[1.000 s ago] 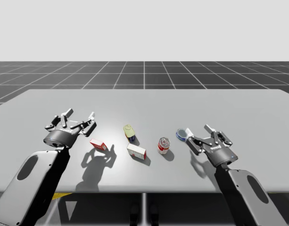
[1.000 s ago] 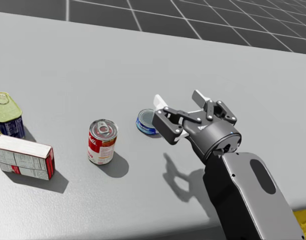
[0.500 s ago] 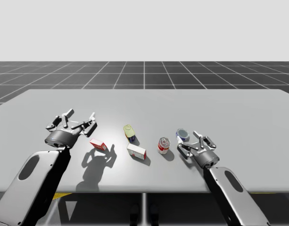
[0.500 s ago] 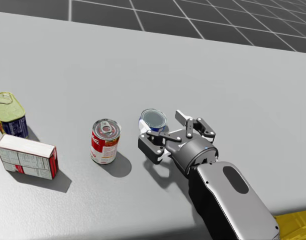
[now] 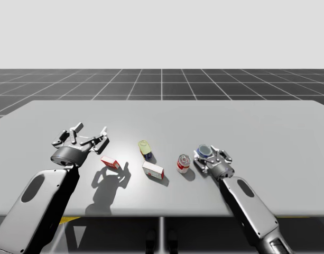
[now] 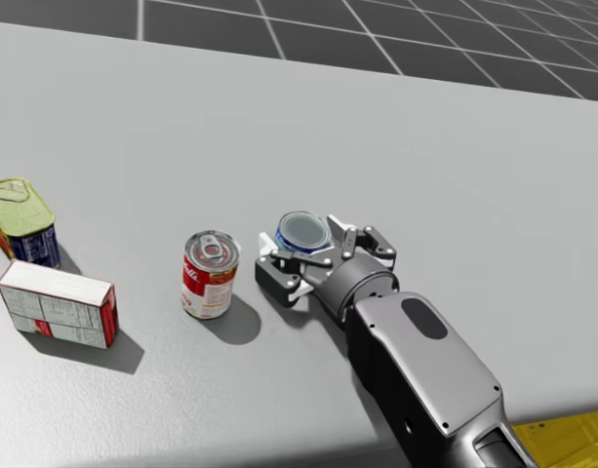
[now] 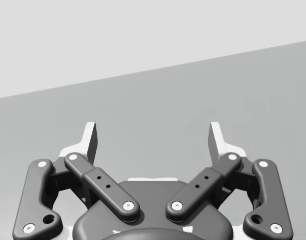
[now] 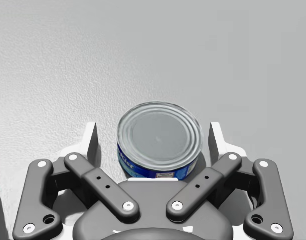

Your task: Pick up the tuna fish can and lift it.

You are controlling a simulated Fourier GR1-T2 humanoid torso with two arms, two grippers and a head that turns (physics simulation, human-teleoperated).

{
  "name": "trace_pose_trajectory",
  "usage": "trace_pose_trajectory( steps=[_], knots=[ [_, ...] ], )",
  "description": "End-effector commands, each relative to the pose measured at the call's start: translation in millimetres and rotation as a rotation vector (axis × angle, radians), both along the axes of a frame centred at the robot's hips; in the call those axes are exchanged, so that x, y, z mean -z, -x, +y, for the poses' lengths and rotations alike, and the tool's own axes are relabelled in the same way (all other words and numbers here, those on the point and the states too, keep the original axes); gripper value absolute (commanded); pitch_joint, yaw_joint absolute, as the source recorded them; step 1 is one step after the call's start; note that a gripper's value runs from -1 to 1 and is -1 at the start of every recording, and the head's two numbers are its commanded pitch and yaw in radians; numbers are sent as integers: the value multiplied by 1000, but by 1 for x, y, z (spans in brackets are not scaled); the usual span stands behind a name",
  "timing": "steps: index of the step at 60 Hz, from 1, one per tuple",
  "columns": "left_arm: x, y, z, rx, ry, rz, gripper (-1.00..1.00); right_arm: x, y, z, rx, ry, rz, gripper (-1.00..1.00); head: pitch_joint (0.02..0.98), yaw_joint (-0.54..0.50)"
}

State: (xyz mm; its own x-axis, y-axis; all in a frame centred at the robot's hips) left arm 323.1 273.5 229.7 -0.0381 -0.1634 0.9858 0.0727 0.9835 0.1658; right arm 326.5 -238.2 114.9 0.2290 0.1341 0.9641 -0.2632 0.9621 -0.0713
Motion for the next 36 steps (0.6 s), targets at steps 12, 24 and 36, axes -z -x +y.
trace_pose_trajectory(
  steps=[12, 24, 36],
  knots=[
    [0, 0, -1, 3, -3, 0, -1000, 9, 0, -1, -13, -21, 39, 1000, 787, -328],
    [1, 0, -1, 4, -6, 4, -1000, 9, 2, -2, -9, -25, 61, 1000, 662, -328],
    [2, 0, -2, 5, -8, 8, -1000, 10, 2, -2, -12, -25, 65, 1000, 514, -328]
  ],
)
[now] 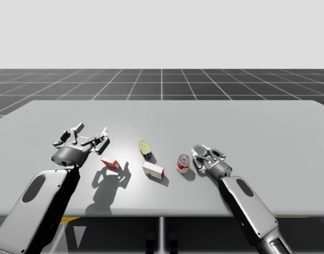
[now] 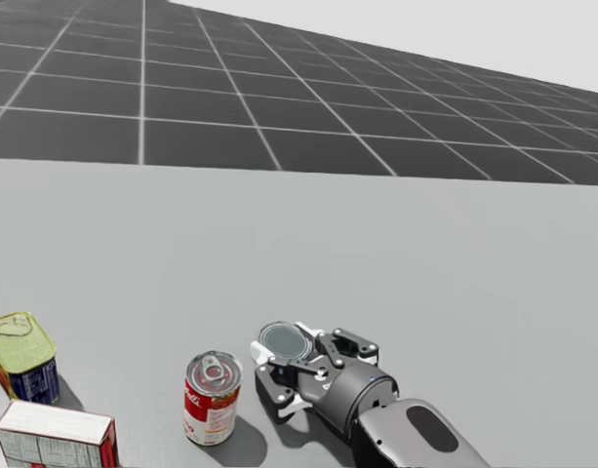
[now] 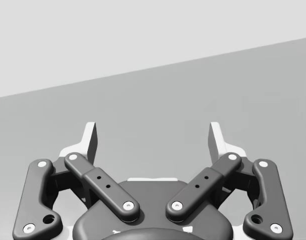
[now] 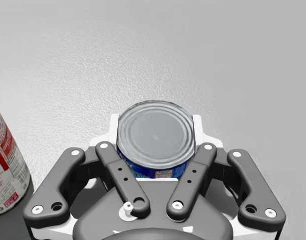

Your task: Pick up the tuna fish can and lift it.

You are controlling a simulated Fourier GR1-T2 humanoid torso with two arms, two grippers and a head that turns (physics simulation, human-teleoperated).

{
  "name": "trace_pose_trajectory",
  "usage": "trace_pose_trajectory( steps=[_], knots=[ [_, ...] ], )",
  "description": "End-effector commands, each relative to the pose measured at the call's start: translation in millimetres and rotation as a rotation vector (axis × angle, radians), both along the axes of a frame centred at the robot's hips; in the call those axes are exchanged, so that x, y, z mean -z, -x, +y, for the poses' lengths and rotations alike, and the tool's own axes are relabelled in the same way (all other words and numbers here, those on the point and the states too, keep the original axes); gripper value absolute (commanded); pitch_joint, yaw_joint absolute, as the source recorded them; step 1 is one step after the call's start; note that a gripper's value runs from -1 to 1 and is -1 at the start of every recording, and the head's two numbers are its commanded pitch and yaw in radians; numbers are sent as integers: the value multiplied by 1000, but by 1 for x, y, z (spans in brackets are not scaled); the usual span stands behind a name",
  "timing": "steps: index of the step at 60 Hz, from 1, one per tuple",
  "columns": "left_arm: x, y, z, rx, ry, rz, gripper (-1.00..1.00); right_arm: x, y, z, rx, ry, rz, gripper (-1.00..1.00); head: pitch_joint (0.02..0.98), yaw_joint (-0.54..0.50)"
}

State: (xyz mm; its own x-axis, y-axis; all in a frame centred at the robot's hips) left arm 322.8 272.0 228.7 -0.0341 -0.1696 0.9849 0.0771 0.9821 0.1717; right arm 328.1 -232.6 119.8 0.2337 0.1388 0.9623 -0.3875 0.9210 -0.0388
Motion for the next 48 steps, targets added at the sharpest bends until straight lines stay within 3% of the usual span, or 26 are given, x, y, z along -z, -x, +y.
trace_pose_trajectory(
  steps=[1, 15, 23, 39, 48],
  knots=[
    [1, 0, -1, 1, -1, 3, -1000, 15, 4, -8, 118, 5, 43, 1000, 508, -328],
    [2, 1, -1, 2, 0, 2, -1000, 15, 5, -8, 115, 5, 34, 1000, 428, -331],
    [1, 1, -1, 1, 3, 1, -1000, 8, 6, -10, 124, -13, -18, 1000, 420, -328],
    [1, 0, -1, 3, 7, 1, -1000, -48, 4, -15, 155, -30, -190, 1000, 416, -331],
    [0, 0, -1, 3, 8, 0, -1000, -89, -1, -20, 187, -59, -288, 1000, 416, -331]
  ],
)
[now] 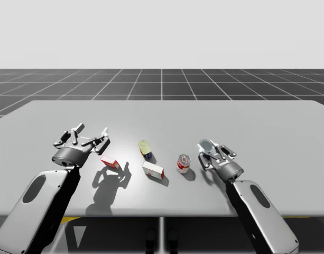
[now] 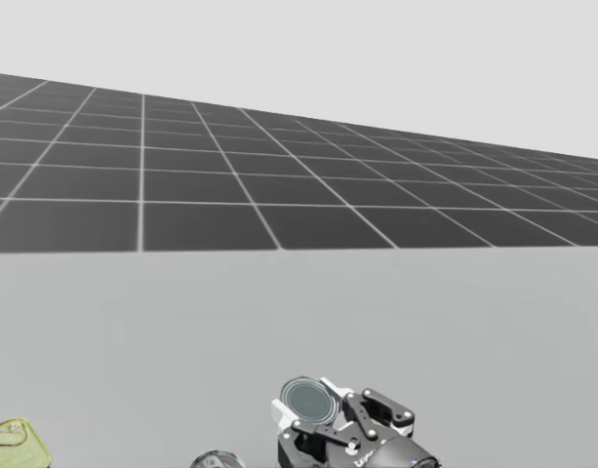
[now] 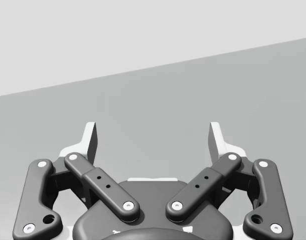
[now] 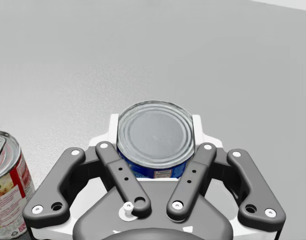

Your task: Pick up the tuna fish can and lift it.

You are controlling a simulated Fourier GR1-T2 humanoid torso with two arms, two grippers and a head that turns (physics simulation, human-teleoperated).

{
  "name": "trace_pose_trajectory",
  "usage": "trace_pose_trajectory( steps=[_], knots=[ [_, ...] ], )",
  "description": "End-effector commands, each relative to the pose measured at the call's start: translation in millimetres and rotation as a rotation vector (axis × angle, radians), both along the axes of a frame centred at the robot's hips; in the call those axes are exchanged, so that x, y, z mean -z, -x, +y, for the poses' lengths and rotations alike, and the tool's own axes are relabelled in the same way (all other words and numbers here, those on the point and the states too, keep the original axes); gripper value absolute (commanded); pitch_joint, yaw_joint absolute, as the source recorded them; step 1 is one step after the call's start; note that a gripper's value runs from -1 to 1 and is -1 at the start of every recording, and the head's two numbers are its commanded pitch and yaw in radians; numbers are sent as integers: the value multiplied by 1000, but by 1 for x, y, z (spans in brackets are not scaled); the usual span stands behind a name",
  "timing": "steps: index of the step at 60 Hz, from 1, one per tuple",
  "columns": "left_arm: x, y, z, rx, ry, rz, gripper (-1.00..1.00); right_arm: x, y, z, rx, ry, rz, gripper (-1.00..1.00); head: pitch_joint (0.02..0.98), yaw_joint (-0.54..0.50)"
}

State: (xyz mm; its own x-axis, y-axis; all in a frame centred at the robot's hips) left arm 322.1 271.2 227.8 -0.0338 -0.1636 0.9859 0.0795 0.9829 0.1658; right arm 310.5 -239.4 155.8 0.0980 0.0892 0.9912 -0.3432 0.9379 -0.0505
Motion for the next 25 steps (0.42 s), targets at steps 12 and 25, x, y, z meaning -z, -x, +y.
trace_pose_trajectory(
  steps=[12, 25],
  knots=[
    [-1, 0, -1, 0, 2, -2, -1000, -100, -19, -15, 187, -61, -260, 1000, 416, -336],
    [-1, 0, -1, 1, 1, -4, -1000, -145, -10, -13, 200, -82, -374, 1000, 409, -339]
  ],
)
